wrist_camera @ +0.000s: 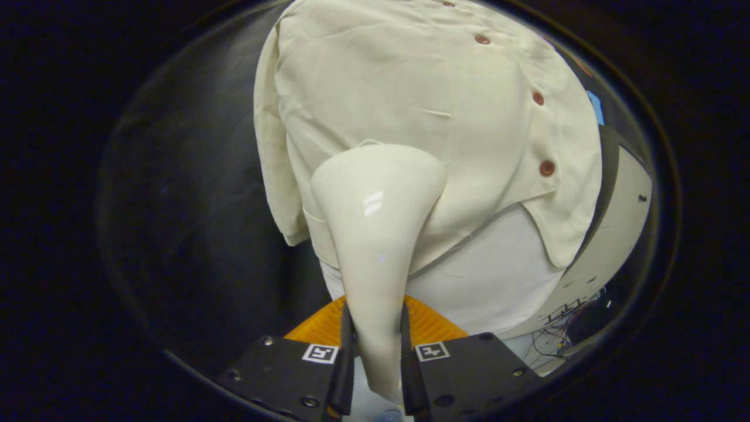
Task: Iron the clothes twice with a garment steamer, once on the left side and once on the right side.
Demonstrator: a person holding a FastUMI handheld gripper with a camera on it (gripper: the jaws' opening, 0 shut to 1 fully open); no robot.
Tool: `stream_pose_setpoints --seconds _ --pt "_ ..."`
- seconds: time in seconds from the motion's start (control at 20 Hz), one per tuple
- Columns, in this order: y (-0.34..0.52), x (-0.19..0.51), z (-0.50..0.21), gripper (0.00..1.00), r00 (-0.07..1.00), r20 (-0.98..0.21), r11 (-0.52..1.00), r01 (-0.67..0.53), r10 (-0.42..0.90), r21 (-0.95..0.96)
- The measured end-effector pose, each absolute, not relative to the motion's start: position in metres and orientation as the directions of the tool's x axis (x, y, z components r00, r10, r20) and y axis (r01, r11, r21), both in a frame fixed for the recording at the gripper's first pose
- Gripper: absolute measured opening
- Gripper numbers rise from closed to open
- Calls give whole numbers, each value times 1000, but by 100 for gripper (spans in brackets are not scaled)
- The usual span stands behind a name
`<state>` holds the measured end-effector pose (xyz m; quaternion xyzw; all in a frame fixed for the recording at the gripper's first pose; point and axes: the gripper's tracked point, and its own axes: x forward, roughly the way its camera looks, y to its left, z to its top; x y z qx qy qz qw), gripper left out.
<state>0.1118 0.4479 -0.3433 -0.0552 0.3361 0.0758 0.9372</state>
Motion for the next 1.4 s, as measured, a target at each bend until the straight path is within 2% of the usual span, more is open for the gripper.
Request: stream_pose_setpoints --seconds 0.4,0.65,1.0,1.4 --pt "447 102 -357 34 728 -675 980 -195 118 -38" --pt "451 108 -348 33 754 -636 975 -221 164 -11" --pt "456 119 -313 32 818 -519 959 -281 248 15" --pt "454 117 -238 32 873 -374 946 -320 313 43"
